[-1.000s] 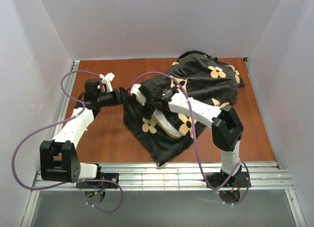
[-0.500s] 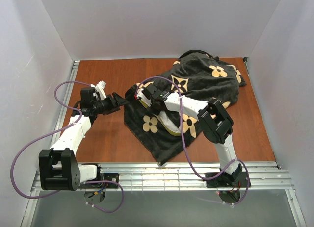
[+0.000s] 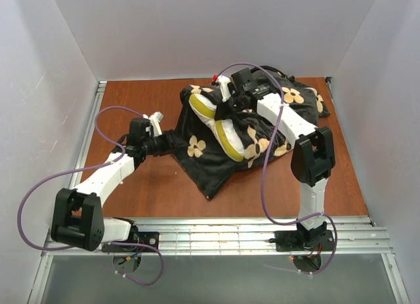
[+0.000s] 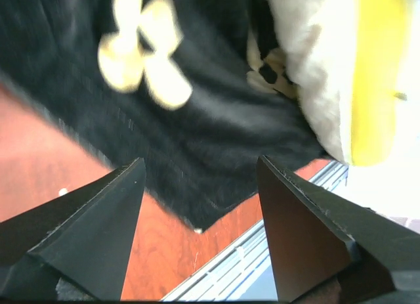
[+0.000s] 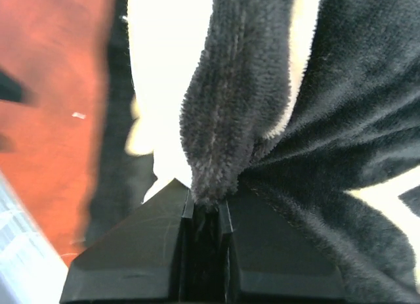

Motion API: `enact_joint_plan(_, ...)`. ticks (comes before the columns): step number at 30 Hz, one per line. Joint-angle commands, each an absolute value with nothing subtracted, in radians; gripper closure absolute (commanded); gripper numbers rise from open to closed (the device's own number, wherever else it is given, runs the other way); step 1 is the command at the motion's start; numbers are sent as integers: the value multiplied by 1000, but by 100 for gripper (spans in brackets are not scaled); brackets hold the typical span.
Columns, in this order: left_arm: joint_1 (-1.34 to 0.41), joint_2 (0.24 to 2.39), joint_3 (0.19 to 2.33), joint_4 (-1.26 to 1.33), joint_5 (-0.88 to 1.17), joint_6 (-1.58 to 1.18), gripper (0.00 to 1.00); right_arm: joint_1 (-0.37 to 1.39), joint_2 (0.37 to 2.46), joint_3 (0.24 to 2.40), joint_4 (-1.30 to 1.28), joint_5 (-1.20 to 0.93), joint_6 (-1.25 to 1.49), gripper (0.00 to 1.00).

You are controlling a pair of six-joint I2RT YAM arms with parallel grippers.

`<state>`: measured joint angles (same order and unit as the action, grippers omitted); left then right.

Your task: Put the pillow into the pillowcase

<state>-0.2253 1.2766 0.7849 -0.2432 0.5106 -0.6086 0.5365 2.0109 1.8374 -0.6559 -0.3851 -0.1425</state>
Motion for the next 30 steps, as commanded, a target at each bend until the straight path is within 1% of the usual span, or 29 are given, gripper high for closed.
enact_joint_plan(1, -273, 1353, 816, -155, 448, -656, 36, 537, 1913, 1824, -560, -636, 30, 99)
enact_joint_plan(3, -297, 1405, 857, -88, 451, -683, 37, 520, 1908, 1799, -515, -704, 77, 99)
enact_joint_plan(11, -428, 1640, 982, 162, 445, -758, 38, 486, 1925, 1796, -434, -831, 207, 99)
enact_joint_plan(13, -451, 1664, 973, 221, 426, -782, 35, 479, 1927, 1789, -414, -866, 239, 99)
enact_joint_plan(14, -456, 1707, 973, 277, 419, -798, 30, 479, 1922, 1783, -396, -908, 283, 99)
enact_joint_plan(16, -466, 1765, 1000, 313, 407, -830, 27, 477, 1911, 1753, -330, -948, 333, 99)
enact_joint_plan(19, -471, 1880, 1066, 318, 355, -854, 25, 479, 1878, 1695, -206, -1014, 452, 99)
enact_joint_plan(22, -472, 1966, 1147, 284, 290, -844, 23, 479, 1847, 1657, -175, -1034, 508, 99)
enact_joint_plan(24, -471, 2015, 1189, 224, 258, -810, 23, 479, 1812, 1622, -170, -1039, 509, 99)
enact_joint_plan(26, -471, 2057, 1279, 77, 200, -786, 23, 476, 1781, 1571, -172, -1029, 505, 99)
enact_joint_plan(28, -463, 2095, 1319, -3, 170, -758, 28, 465, 1766, 1546, -166, -1023, 518, 99)
enact_joint_plan(30, -446, 2086, 1299, -58, 143, -729, 32, 454, 1747, 1525, -164, -1016, 520, 99)
